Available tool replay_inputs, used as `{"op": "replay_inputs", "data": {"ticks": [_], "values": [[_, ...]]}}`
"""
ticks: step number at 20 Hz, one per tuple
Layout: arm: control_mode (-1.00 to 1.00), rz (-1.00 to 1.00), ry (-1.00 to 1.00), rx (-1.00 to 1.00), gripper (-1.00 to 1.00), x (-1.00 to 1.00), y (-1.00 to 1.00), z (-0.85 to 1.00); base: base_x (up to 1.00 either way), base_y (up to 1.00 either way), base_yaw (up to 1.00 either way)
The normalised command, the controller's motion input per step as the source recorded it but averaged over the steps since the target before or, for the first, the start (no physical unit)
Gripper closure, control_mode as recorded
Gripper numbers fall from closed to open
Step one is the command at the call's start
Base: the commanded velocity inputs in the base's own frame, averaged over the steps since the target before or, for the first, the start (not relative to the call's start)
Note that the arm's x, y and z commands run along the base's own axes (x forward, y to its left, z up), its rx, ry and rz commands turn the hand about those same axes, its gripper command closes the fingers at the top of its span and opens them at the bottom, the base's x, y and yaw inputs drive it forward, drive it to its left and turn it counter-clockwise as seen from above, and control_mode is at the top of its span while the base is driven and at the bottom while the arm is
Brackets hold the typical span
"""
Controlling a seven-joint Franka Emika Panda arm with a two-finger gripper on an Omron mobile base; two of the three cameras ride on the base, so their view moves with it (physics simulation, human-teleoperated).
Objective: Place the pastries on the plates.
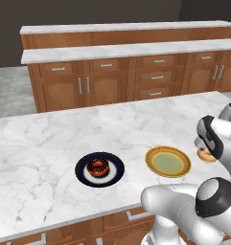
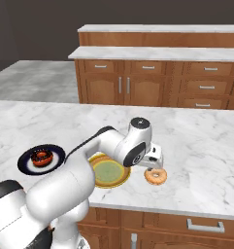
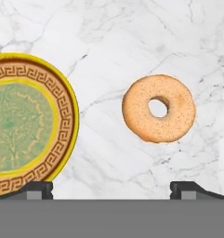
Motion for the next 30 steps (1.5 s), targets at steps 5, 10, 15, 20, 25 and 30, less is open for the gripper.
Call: {"op": "replay_inputs", "data": {"ticks": [5,10,15,20,25,30], "values": [[-1.00,0.00,0.00,0.00,-1.00,0.16,-0.02,-0.20,0.00,0.00,0.00],[-1.00,0.00,0.00,0.00,-1.00,0.14,-0.06,-0.12,0.00,0.00,0.00],[-1.00,0.00,0.00,0.00,-1.00,0.11,-0.09,-0.09,0.00,0.00,0.00],[-1.00,0.00,0.00,0.00,-1.00,0.07,-0.05,-0.09,0.00,0.00,0.00],[-1.00,0.00,0.00,0.00,-1.00,0.06,-0.03,-0.13,0.00,0.00,0.00],[-1.00,0.00,0.00,0.00,-1.00,0.10,-0.04,-0.14,0.00,0.00,0.00]]}}
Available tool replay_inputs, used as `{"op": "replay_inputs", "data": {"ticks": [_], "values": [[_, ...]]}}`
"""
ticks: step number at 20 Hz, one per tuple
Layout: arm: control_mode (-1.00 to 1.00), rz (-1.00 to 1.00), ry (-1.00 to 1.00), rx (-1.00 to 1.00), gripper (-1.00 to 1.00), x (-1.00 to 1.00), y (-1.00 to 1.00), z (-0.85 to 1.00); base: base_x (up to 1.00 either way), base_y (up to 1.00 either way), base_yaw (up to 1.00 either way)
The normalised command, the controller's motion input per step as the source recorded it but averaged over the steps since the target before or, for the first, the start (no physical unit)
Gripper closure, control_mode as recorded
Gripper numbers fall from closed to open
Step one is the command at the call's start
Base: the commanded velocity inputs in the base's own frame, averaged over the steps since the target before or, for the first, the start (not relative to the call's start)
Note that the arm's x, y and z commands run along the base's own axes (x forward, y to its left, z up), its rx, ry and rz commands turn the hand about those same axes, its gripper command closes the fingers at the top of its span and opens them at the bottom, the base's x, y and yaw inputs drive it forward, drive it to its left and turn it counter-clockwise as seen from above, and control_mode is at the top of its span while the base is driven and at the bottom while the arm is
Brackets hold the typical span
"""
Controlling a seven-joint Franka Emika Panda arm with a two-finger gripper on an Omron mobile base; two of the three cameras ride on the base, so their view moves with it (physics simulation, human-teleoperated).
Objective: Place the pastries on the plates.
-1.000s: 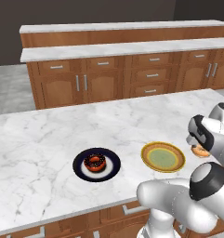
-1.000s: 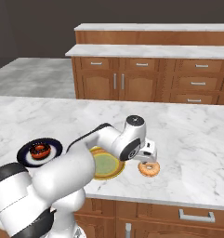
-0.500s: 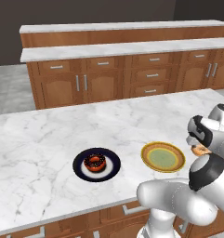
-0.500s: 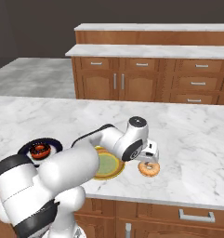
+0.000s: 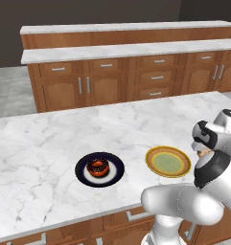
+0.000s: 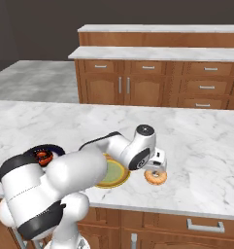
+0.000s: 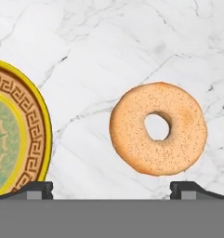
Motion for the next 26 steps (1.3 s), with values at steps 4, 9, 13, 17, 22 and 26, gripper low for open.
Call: {"op": "replay_inputs", "data": {"ticks": [4,9,13,17,22,26], "values": [[-1.00,0.00,0.00,0.00,-1.00,0.13,-0.03,-0.13,0.00,0.00,0.00],[-1.00,0.00,0.00,0.00,-1.00,0.14,-0.01,-0.14,0.00,0.00,0.00],[-1.00,0.00,0.00,0.00,-1.00,0.13,-0.05,-0.11,0.00,0.00,0.00],[-1.00,0.00,0.00,0.00,-1.00,0.13,-0.11,-0.08,0.00,0.00,0.00],[-1.00,0.00,0.00,0.00,-1.00,0.11,-0.10,-0.09,0.00,0.00,0.00],[-1.00,0.00,0.00,0.00,-1.00,0.12,-0.07,-0.10,0.00,0.00,0.00]]}}
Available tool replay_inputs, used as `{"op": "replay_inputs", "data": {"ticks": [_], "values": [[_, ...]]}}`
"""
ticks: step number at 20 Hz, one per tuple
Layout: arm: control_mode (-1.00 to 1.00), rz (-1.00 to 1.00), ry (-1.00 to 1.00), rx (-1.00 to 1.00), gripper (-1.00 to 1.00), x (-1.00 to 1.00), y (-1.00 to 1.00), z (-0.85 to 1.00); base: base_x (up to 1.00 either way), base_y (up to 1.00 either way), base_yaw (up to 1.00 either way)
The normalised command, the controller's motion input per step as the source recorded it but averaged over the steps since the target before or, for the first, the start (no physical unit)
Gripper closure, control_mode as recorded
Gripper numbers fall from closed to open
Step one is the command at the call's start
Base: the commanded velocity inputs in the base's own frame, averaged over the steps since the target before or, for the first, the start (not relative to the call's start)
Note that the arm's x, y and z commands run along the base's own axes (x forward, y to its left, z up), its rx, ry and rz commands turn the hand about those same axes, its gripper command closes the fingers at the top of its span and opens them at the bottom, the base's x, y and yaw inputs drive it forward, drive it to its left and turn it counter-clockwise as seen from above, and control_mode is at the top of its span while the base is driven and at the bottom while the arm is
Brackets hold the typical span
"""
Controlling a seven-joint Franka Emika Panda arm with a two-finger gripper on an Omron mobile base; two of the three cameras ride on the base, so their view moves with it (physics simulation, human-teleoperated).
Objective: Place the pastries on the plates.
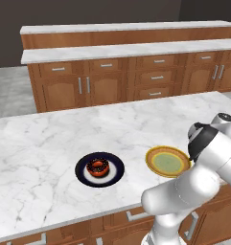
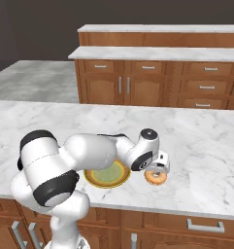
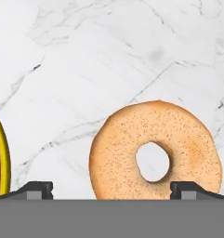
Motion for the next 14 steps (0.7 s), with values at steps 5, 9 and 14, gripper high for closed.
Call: {"op": "replay_inputs", "data": {"ticks": [5,9,14], "values": [[-1.00,0.00,0.00,0.00,-1.00,0.09,-0.04,-0.13,0.00,0.00,0.00],[-1.00,0.00,0.00,0.00,-1.00,0.10,0.00,-0.15,0.00,0.00,0.00],[-1.00,0.00,0.00,0.00,-1.00,0.10,0.00,-0.14,0.00,0.00,0.00]]}}
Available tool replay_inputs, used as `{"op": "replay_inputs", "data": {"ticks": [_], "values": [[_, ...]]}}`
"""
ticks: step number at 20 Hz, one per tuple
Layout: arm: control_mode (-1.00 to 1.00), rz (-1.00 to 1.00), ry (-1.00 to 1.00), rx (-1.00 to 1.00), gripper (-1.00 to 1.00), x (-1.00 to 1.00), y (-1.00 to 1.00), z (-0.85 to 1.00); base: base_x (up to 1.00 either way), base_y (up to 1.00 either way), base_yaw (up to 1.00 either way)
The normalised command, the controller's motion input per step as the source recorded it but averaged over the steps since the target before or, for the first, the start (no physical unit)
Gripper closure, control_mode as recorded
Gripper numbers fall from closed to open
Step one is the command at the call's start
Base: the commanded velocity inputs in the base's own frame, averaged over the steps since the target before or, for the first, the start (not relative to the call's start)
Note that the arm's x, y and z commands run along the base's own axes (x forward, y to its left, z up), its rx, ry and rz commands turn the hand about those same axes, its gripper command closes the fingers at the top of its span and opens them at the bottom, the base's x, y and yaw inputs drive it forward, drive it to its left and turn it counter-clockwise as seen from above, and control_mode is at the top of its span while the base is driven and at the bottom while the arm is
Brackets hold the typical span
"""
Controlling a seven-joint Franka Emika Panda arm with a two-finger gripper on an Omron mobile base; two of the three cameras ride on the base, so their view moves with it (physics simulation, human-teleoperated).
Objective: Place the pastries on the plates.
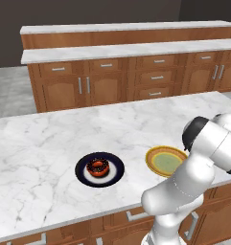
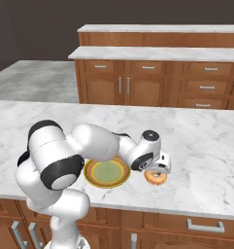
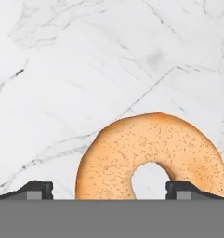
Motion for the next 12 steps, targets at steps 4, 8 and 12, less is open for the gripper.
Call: {"op": "replay_inputs", "data": {"ticks": [4,8,12], "values": [[-1.00,0.00,0.00,0.00,-1.00,0.08,0.00,-0.14,0.00,0.00,0.00],[-1.00,0.00,0.00,0.00,-1.00,0.01,0.00,-0.18,0.00,0.00,0.00],[-1.00,0.00,0.00,0.00,-1.00,0.01,0.00,-0.21,0.00,0.00,0.00]]}}
